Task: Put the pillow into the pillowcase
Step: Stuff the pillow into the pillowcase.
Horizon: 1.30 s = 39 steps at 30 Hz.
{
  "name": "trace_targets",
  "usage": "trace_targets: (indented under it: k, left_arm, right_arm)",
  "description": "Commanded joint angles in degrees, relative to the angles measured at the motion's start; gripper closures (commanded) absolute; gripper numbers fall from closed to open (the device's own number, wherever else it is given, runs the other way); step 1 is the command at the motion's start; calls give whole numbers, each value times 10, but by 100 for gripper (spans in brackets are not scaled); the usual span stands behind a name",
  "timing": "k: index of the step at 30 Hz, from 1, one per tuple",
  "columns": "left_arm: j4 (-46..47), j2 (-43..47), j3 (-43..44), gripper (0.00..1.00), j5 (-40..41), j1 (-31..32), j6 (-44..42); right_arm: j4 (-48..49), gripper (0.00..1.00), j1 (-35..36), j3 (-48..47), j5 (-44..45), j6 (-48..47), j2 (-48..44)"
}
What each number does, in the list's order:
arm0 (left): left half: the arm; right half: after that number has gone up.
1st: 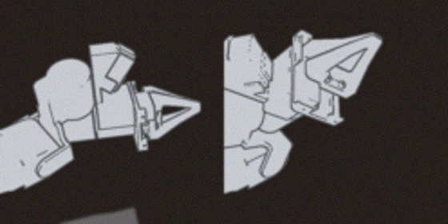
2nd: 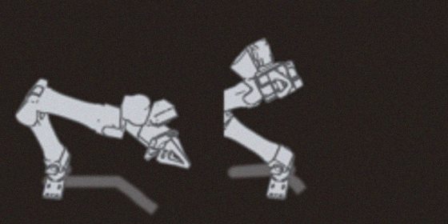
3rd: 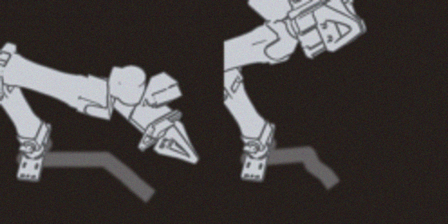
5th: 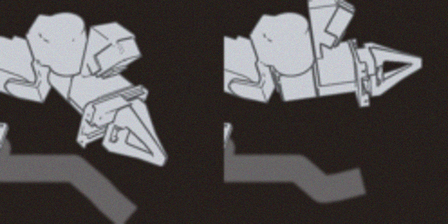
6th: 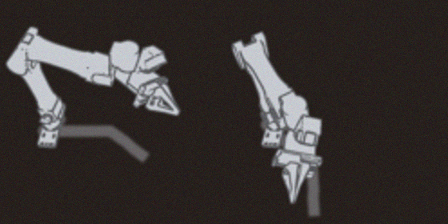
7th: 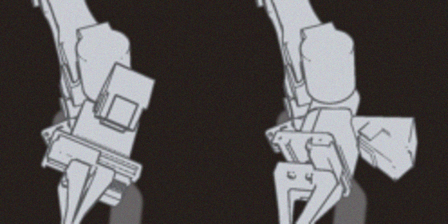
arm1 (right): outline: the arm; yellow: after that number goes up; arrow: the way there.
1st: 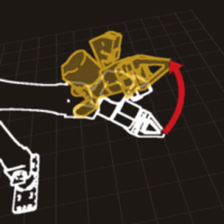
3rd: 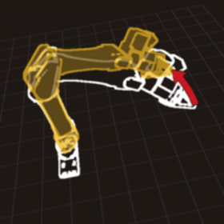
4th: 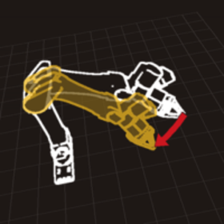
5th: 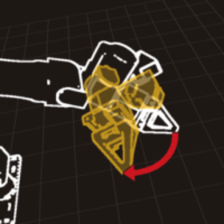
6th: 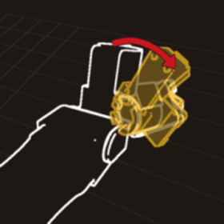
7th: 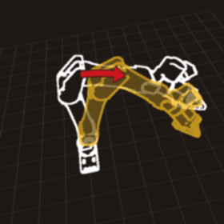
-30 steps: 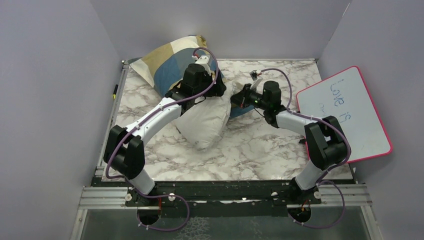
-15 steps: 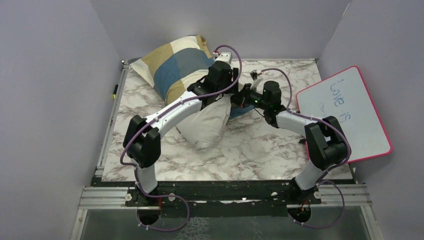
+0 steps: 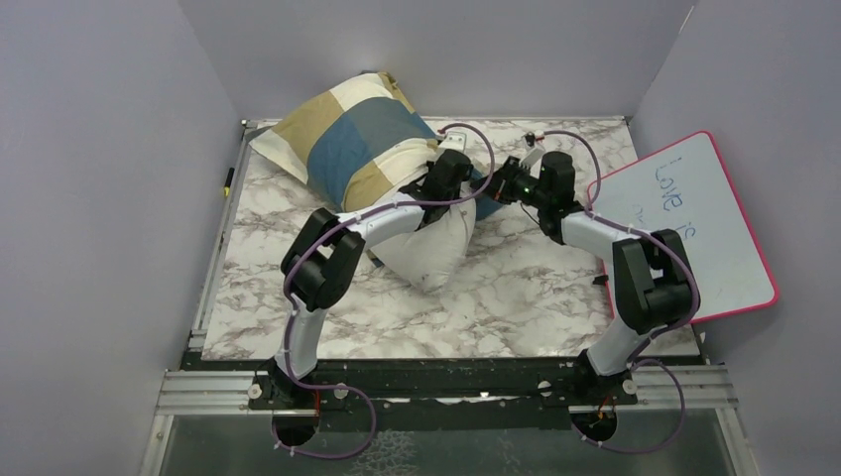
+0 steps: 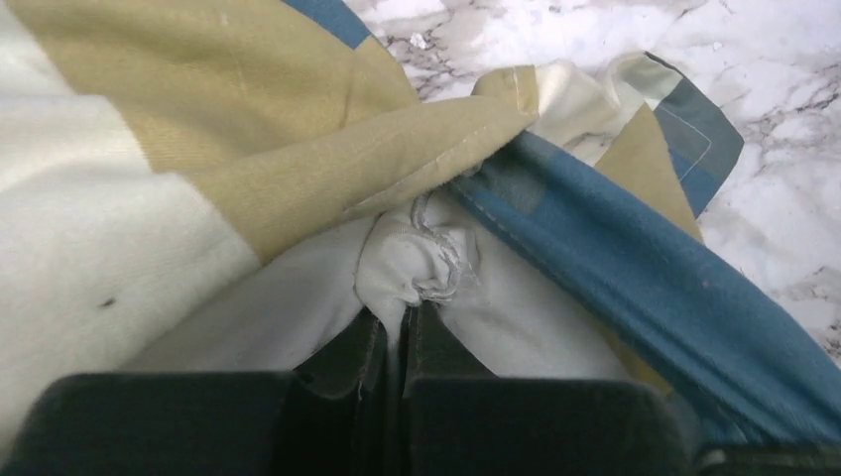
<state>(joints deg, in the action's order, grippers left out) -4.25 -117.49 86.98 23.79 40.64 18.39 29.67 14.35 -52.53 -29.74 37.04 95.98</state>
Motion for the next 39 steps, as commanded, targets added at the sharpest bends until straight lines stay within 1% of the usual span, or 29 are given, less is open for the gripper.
trace_targets:
  k: [1,3,5,9,10,13,14,16,17,18,21,23,24,26,30,31,32,34,39]
  left_arm:
    - [-134,-88,-43,100,14,-21,-37]
    - [-124,-97,-38,100,-19,-31,-19]
    - [-113,-105,-27,100,-43,-36,-6]
    - [-84,-105,-14,100,-97,-44,30]
    - [-69,-103,-18,100,-110,-48,44]
    - [-30,-99,-35,100,-155,-60,94]
    - [-24,-95,-38,100,-160,-61,104]
    - [-21,-83,-40,100,-160,-62,120]
    - [-18,-72,-41,99,-162,-63,130]
    - [-12,-55,-45,95,-172,-65,143]
    - [35,13,-74,78,-225,-71,188]
    - [39,49,-76,65,-237,-72,212]
    - [32,68,-75,62,-249,-72,217]
    - [8,93,-84,58,-249,-72,221]
    - [-28,139,-119,51,-186,-74,194]
    - [-38,146,-118,49,-175,-75,178]
    - [-51,152,-113,45,-164,-74,165]
    - [-76,159,-93,40,-164,-74,133]
    - [-95,197,-70,37,-175,-72,88]
  right_arm:
    - [239,100,-19,-68,-69,14,-70]
    - [287,100,-14,-57,-148,13,-73]
    - [289,100,5,-49,-221,-22,-76]
    - [229,100,36,-24,-328,-93,-69]
    - [196,100,45,-30,-342,-115,-59]
    - [15,100,67,-73,-322,-223,-26]
    - [-14,100,67,-78,-308,-233,-17]
    - [-31,100,67,-70,-260,-229,-8]
    - [-34,100,67,-65,-238,-226,-4]
    - [-31,100,67,-59,-218,-216,3]
    - [3,100,67,-41,-173,-170,30]
    - [38,100,67,-29,-155,-135,45]
    - [48,100,67,-28,-150,-120,53]
    - [57,100,67,-33,-146,-98,68]
    - [70,100,67,-32,-132,-73,80]
    - [75,100,67,-31,-133,-68,83]
    - [77,100,67,-30,-131,-63,85]
    - [82,100,67,-29,-130,-55,89]
    - [103,100,67,-26,-131,-34,90]
